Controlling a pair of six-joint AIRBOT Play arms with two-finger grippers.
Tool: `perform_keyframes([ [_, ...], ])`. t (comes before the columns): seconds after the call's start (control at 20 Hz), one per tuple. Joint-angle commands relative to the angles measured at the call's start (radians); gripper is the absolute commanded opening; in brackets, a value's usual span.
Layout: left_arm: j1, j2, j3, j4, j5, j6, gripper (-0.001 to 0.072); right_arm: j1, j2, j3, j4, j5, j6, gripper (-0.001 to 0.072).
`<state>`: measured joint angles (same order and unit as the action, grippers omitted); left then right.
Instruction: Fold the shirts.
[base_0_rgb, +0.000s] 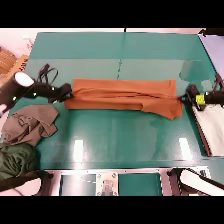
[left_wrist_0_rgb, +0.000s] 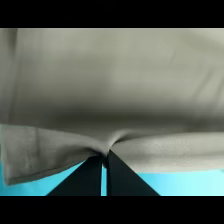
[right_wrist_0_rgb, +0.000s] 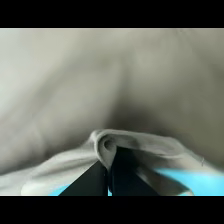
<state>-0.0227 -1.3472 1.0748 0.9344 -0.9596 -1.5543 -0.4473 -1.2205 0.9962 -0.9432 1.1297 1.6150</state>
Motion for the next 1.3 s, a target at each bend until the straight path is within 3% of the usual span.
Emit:
perform_keyframes([
  [0.0, -0.003, -0.198, 0.233, -0.037, 0.019, 0.019, 0.0025, 0.058, -0.24, 0.234, 0.059, -0.049, 0.001, 0.0016],
  [0.25, -0.069, -0.468, 0.449, -0.062, 0.086, 0.037, 0.0032, 0.111, -0.551, 0.491, 0.088, -0.071, 0.0, 0.0038],
  [0.4, -0.053, -0.5, 0.489, -0.058, 0.155, 0.015, 0.004, 0.095, -0.62, 0.568, 0.087, -0.066, -0.023, 0.028],
  [0.45, -0.034, -0.5, 0.515, -0.058, 0.15, 0.018, 0.0274, 0.071, -0.619, 0.59, 0.087, -0.056, -0.059, 0.0345],
  [0.5, -0.008, -0.5, 0.546, -0.06, 0.133, 0.006, 0.072, 0.046, -0.619, 0.613, 0.087, -0.031, -0.084, 0.0423],
  [0.55, 0.017, -0.5, 0.577, -0.06, 0.102, 0.001, 0.0676, 0.011, -0.619, 0.631, 0.085, 0.011, -0.114, 0.0501],
  [0.8, 0.105, -0.499, 0.675, -0.06, -0.047, -0.019, 0.0676, -0.118, -0.624, 0.594, 0.011, 0.138, -0.216, 0.0593],
  [1.05, 0.103, -0.499, 0.677, -0.113, -0.15, -0.016, 0.0675, -0.12, -0.678, 0.514, 0.045, 0.156, -0.328, 0.0606],
  [1.25, 0.101, -0.499, 0.677, -0.21, -0.203, 0.028, 0.0673, -0.073, -0.743, 0.516, 0.216, 0.199, -0.446, 0.0606],
])
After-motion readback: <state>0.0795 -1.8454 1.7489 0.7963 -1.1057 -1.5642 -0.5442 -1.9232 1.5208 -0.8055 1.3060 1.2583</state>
